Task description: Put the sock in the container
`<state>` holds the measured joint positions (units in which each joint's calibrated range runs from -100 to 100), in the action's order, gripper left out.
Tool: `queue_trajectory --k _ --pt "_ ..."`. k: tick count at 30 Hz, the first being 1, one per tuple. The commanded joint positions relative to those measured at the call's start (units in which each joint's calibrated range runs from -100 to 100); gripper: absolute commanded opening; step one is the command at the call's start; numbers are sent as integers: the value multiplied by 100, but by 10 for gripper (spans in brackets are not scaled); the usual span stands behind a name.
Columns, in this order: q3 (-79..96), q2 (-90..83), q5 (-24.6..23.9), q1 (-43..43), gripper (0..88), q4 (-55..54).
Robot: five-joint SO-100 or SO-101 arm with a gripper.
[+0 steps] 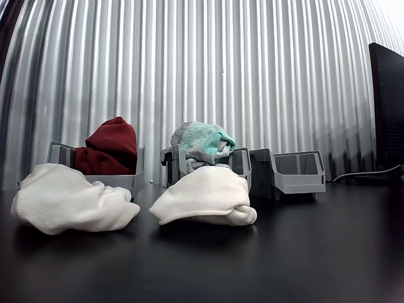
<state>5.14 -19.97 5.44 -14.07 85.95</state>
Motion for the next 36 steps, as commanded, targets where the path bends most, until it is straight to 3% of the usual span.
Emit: queue_trajectory --k 1,16,36 --pt "451 -517 14 -29 14 -756" --pt "2751 -1429 -9 -5 14 -3087" --pt "5357 -2667 9 50 14 -5214"
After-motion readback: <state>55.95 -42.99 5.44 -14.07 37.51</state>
